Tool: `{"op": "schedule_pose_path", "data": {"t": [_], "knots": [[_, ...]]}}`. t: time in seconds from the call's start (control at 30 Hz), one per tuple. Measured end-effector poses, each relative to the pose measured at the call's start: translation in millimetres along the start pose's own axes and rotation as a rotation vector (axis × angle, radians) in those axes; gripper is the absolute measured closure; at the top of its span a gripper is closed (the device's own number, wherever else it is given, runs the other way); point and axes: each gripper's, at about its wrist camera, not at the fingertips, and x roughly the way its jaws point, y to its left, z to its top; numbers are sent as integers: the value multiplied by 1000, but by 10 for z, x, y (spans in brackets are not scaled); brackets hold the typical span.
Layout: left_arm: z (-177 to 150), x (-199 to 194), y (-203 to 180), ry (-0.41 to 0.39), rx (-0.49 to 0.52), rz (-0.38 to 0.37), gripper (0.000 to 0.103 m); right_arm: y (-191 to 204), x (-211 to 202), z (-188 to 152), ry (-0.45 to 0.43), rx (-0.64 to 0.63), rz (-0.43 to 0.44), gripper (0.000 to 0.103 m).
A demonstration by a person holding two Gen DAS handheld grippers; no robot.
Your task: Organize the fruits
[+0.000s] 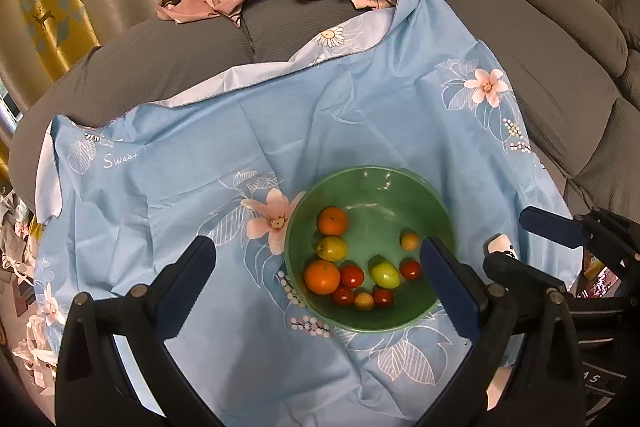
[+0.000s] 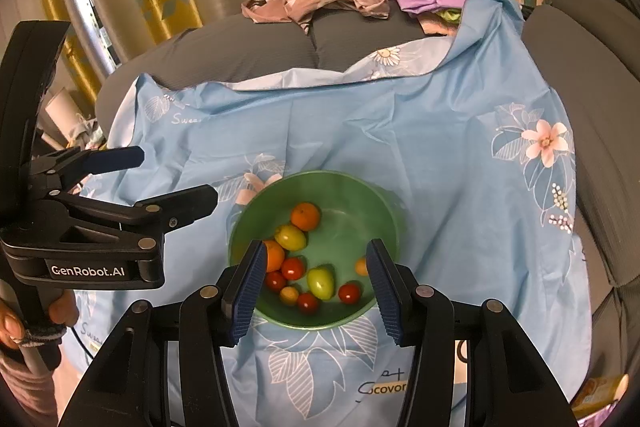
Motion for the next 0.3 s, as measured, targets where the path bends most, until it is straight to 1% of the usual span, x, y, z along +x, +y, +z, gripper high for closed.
{"op": "schedule_pose_path", "data": {"t": [0.2,0.3], "knots": [[14,-6,-8,-4,-6,-3,1,0,-6,-3,-2,1,0,51],[14,-7,-36,-3,6,10,1,14,-8,-9,-3,0,-2,51]]}}
